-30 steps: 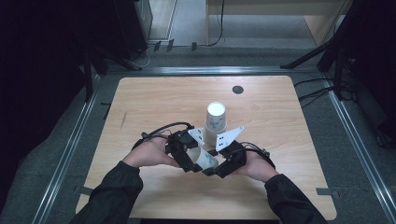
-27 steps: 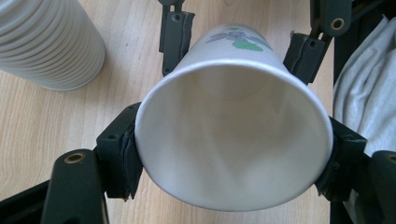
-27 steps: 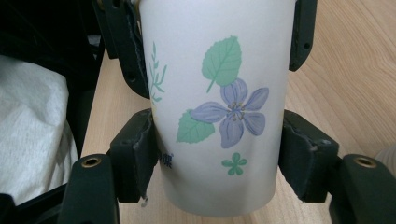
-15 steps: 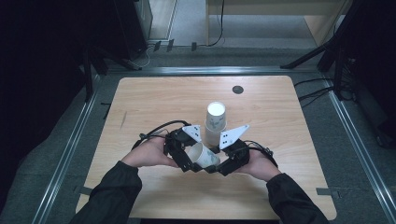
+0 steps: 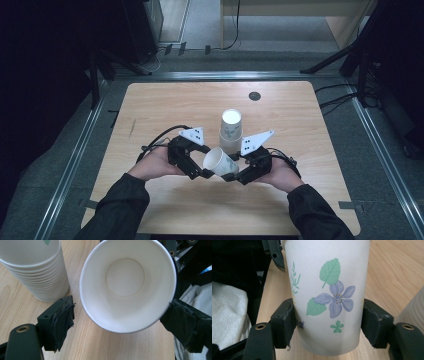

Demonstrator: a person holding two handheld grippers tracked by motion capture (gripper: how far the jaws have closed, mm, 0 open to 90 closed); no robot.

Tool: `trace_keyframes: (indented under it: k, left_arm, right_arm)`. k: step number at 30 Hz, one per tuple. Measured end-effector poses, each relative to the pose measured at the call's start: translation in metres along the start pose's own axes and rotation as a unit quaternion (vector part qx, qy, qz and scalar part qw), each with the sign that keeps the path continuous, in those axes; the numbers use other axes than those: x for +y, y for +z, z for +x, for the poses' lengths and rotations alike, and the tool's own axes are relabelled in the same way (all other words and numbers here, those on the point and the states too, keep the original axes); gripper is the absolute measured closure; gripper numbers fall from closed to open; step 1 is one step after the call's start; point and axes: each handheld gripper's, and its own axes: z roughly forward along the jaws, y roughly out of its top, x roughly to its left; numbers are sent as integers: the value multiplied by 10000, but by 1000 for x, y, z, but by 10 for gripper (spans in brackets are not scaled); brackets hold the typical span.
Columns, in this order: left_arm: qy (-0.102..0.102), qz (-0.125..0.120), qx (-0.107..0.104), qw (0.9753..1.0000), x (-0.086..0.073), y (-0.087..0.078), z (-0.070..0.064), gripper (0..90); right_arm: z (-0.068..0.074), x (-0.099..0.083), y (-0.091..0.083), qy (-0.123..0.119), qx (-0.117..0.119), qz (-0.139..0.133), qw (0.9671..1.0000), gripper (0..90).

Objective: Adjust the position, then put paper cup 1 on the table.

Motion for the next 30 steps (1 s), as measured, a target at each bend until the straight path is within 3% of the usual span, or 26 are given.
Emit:
trace_keyframes:
  k: [5, 7, 15, 22, 30]
  left_arm:
    - [-211, -279, 40, 9994, -4, -3, 1, 132]
    - [-194, -323, 98, 9992, -5, -2, 2, 131]
    - [-321, -683, -138, 9971, -7, -2, 2, 132]
    - [-287, -774, -46, 9966, -6, 7, -2, 135]
    - [-363, -1193, -168, 9921, -5, 11, -4, 158]
  right_arm:
    - [-1, 1, -4, -37, -5, -130, 9999, 343]
    - [-1, 1, -5, -2, -18, -156, 9999, 342]
    - [-1, 1, -8, -27, 35, -195, 9998, 342]
    - [-2, 1, -7, -29, 47, -202, 9998, 342]
    - [-1, 2, -5, -31, 117, -246, 9996, 342]
